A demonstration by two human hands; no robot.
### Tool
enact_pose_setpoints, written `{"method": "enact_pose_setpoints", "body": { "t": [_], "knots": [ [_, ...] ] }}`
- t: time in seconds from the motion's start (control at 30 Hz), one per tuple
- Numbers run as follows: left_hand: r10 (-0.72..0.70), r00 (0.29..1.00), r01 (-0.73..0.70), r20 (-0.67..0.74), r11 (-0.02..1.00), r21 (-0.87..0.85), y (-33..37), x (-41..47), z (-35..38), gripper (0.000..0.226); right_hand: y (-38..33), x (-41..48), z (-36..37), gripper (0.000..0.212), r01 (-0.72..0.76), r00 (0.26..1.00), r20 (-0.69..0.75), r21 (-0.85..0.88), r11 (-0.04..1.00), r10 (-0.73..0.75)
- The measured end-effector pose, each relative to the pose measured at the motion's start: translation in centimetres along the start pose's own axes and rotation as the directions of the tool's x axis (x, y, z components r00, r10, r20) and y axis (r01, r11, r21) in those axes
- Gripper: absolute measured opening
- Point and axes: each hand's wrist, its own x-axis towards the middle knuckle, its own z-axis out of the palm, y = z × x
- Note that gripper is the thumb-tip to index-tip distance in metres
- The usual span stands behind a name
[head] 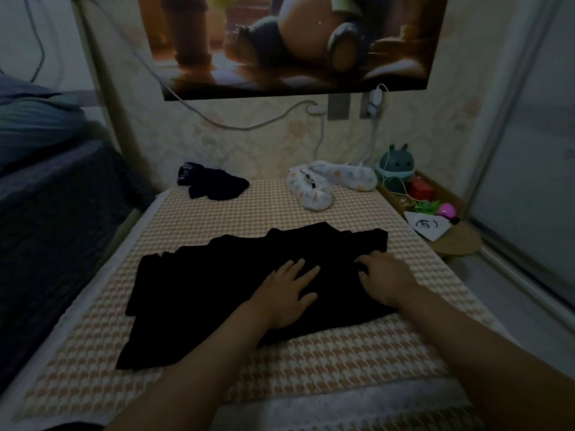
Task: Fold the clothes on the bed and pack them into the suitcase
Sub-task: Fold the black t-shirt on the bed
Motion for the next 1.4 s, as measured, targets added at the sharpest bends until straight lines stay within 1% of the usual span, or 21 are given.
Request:
{"method": "enact_pose_setpoints", "body": {
  "t": [0.07, 0.13, 0.2, 0.27, 0.37, 0.5, 0.6, 0.67, 0.73, 0.77, 0.8, 0.83, 0.9, 0.93, 0.97, 1.03, 1.1, 1.17, 1.23, 1.33, 1.4],
  "knots": [
    [0.024, 0.999, -0.026, 0.029, 0.998, 0.056, 1.8, 2.0, 0.8, 0.055, 1.9, 0.8, -0.8, 0.040, -0.055, 0.998, -0.008, 0.105, 0.993, 0.057],
    [0.041, 0.998, -0.037, -0.047, 0.995, 0.092, 2.8, 4.2, 0.9, 0.047, 3.8, 1.7, -1.2, 0.037, -0.114, 0.990, -0.057, 0.206, 0.972, 0.129],
    [0.046, 0.989, -0.041, -0.141, 0.998, 0.037, 3.6, 6.5, 0.0, 0.037, 5.3, 2.3, -1.2, 0.034, -0.155, 0.977, -0.105, 0.246, 0.957, 0.185],
    [0.080, 0.977, -0.084, -0.196, 0.996, -0.014, 4.5, 9.2, -0.8, 0.030, 6.2, 2.8, -0.7, 0.039, -0.169, 0.976, -0.101, 0.220, 0.961, 0.195],
    [0.103, 0.972, -0.123, -0.210, 0.989, -0.083, 6.1, 13.6, -1.4, 0.027, 6.2, 3.1, 0.7, 0.048, -0.200, 0.972, -0.098, 0.112, 0.973, 0.211],
    [0.129, 0.982, -0.145, -0.139, 0.983, -0.112, 8.4, 18.8, -1.4, 0.036, 6.3, 3.9, 1.4, 0.047, -0.216, 0.952, -0.183, 0.170, 0.962, 0.246],
    [0.095, 0.992, -0.090, 0.082, 0.994, -0.062, 9.8, 21.8, -1.3, 0.062, 6.4, 4.7, 1.7, 0.049, -0.255, 0.943, -0.158, 0.220, 0.941, 0.292],
    [0.053, 0.989, -0.056, 0.139, 0.998, 0.016, 9.9, 23.5, -1.4, 0.069, 6.4, 5.3, 2.0, 0.061, -0.270, 0.940, -0.140, 0.252, 0.929, 0.311],
    [0.054, 0.996, -0.054, 0.075, 0.999, -0.008, 9.4, 24.2, -2.2, 0.057, 6.4, 5.7, 2.1, 0.082, -0.284, 0.943, -0.091, 0.284, 0.916, 0.321],
    [0.090, 0.996, -0.088, 0.023, 0.994, -0.060, 9.1, 24.1, -2.8, 0.039, 6.3, 5.8, 2.0, 0.083, -0.274, 0.946, -0.081, 0.310, 0.910, 0.313],
    [0.129, 0.991, -0.133, -0.038, 0.984, -0.121, 8.6, 23.9, -3.3, 0.018, 6.1, 5.9, 1.7, 0.075, -0.252, 0.950, -0.089, 0.354, 0.901, 0.301],
    [0.152, 0.983, -0.170, -0.104, 0.967, -0.189, 8.0, 23.4, -3.7, 0.008, 6.0, 6.1, 1.5, 0.062, -0.213, 0.954, -0.102, 0.436, 0.874, 0.283],
    [0.127, 0.965, -0.200, -0.229, 0.922, -0.332, 6.6, 22.1, -4.6, 0.014, 5.6, 6.1, 0.7, 0.039, -0.133, 0.971, -0.057, 0.676, 0.725, 0.231],
    [0.091, 0.958, -0.195, -0.272, 0.902, -0.385, 5.7, 21.3, -4.9, 0.015, 5.4, 6.0, 0.3, 0.033, -0.105, 0.981, -0.028, 0.764, 0.637, 0.194],
    [0.058, 0.950, -0.187, -0.306, 0.892, -0.412, 4.8, 20.4, -5.2, 0.017, 5.1, 6.1, 0.1, 0.027, -0.082, 0.986, -0.020, 0.801, 0.593, 0.164],
    [0.018, 0.942, -0.172, -0.334, 0.883, -0.436, 3.0, 18.7, -5.8, 0.018, 4.4, 6.1, -0.6, 0.017, -0.040, 0.990, -0.054, 0.777, 0.628, 0.130],
    [0.035, 0.937, -0.186, -0.347, 0.892, -0.411, 1.4, 16.7, -6.3, 0.016, 3.5, 5.9, -1.3, 0.020, -0.024, 0.994, -0.053, 0.723, 0.690, 0.090],
    [0.032, 0.935, -0.173, -0.354, 0.912, -0.373, -0.2, 14.9, -6.5, 0.016, 2.6, 5.8, -2.0, 0.022, -0.005, 1.000, -0.008, 0.653, 0.757, 0.013],
    [-0.022, 0.943, -0.116, -0.333, 0.914, -0.388, -1.8, 13.0, -6.3, 0.028, 1.8, 5.6, -2.6, 0.024, 0.022, 0.997, 0.046, 0.591, 0.807, -0.061],
    [-0.069, 0.946, -0.079, -0.317, 0.899, -0.431, -4.5, 10.6, -6.0, 0.035, 0.1, 5.3, -2.6, 0.028, 0.006, 0.986, 0.135, 0.544, 0.839, -0.095],
    [-0.114, 0.936, -0.057, -0.334, 0.885, -0.462, -5.9, 9.2, -6.2, 0.032, -1.7, 5.0, -3.1, 0.033, 0.011, 0.983, 0.147, 0.567, 0.824, -0.114]
  ]
}}
